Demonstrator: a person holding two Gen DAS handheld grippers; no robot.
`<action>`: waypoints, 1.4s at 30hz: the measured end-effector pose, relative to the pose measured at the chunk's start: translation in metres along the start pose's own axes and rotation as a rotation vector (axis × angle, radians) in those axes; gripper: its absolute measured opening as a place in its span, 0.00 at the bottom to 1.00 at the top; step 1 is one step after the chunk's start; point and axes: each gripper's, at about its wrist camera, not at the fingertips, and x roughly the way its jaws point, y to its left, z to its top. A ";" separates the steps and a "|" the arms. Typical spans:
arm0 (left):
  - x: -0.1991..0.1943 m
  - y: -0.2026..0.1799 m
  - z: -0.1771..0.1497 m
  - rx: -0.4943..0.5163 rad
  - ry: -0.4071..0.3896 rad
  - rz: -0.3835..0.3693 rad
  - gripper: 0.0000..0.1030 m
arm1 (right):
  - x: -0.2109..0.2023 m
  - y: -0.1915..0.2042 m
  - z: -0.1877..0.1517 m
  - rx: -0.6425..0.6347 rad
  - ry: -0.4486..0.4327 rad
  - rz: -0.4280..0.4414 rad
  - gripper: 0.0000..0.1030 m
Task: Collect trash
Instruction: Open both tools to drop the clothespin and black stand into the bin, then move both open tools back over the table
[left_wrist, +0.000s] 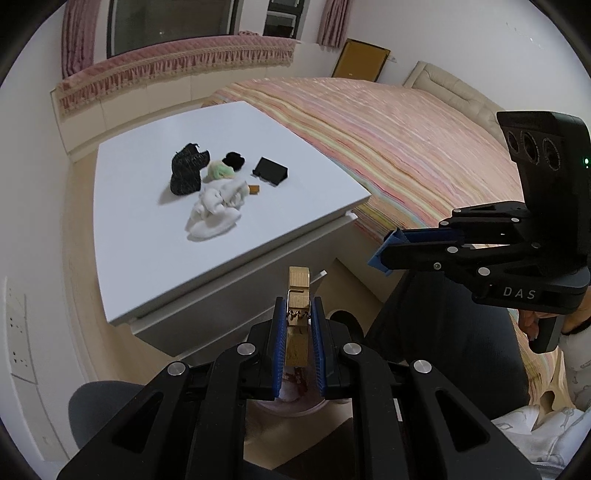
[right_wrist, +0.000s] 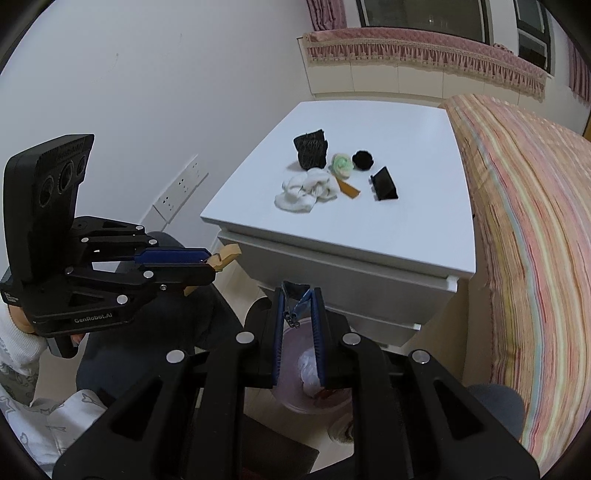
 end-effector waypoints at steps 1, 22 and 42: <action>0.000 -0.001 -0.001 0.001 0.002 -0.002 0.13 | 0.000 0.001 -0.001 0.000 0.001 0.002 0.13; -0.001 0.007 -0.007 -0.037 -0.029 0.028 0.88 | 0.003 -0.004 -0.006 0.038 0.012 -0.024 0.88; -0.009 0.015 -0.003 -0.066 -0.058 0.074 0.93 | -0.002 -0.007 0.001 0.034 -0.005 -0.065 0.96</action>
